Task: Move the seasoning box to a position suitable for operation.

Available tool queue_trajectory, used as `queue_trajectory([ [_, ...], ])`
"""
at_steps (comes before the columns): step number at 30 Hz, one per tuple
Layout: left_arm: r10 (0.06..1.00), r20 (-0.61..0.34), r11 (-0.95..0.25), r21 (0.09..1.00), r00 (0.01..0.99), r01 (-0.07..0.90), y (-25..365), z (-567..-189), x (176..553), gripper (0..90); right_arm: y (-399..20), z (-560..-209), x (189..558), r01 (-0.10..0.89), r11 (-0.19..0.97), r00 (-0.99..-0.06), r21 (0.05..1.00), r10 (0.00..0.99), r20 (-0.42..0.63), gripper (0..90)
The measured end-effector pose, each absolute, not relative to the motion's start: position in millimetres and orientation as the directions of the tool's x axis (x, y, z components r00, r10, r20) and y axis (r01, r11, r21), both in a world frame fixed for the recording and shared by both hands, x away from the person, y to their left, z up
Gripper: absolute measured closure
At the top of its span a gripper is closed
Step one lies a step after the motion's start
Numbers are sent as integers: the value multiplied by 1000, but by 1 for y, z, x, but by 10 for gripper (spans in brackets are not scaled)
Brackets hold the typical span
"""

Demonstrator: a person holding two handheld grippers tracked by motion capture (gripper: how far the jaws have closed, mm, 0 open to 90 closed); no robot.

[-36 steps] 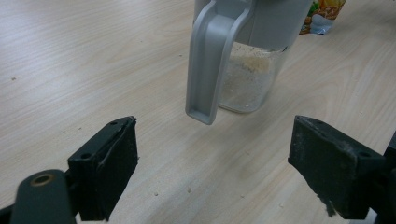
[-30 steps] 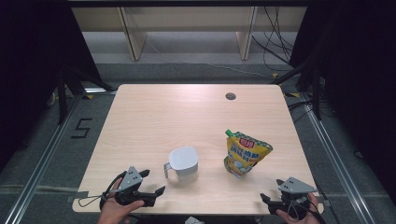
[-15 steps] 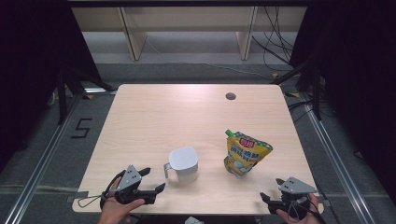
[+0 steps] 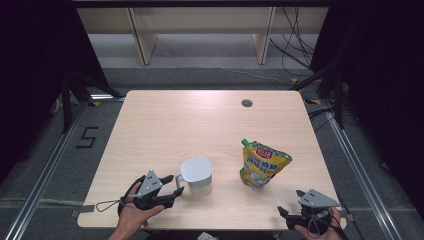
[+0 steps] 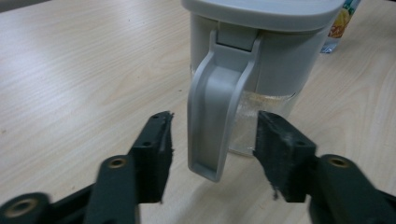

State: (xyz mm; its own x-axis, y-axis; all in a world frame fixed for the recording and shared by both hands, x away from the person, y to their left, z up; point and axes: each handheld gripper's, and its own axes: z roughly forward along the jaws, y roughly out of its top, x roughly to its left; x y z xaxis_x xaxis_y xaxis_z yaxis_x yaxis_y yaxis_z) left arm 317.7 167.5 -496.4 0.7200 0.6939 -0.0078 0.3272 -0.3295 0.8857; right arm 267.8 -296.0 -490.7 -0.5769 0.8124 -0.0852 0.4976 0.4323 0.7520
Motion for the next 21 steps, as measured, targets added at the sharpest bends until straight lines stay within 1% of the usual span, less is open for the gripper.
queue_trajectory([
  [6,685,32,-369,877,728,309,163,-498,326,572,-297,-491,269,493,454,-587,742,803,-102,180],
  [7,695,12,-349,880,719,322,162,-499,326,588,-297,-491,269,493,455,-587,742,803,-102,180],
  [9,685,9,-351,880,729,319,164,-499,330,618,-297,-491,269,493,455,-588,742,803,-102,183],
  [11,678,-4,-348,879,735,326,164,-499,331,634,-297,-492,269,490,461,-590,740,800,-108,184],
  [13,671,5,-353,881,741,314,163,-499,331,646,-296,-492,268,495,459,-589,738,802,-104,186],
  [15,675,-12,-339,883,738,325,161,-499,332,652,-295,-492,268,495,461,-588,736,802,-106,187],
  [16,675,-12,-339,883,738,325,161,-499,332,659,-293,-491,266,527,433,-570,731,818,-74,189],
  [21,655,-2,-348,887,755,304,161,-498,332,683,-294,-492,267,518,441,-577,733,813,-82,191],
])
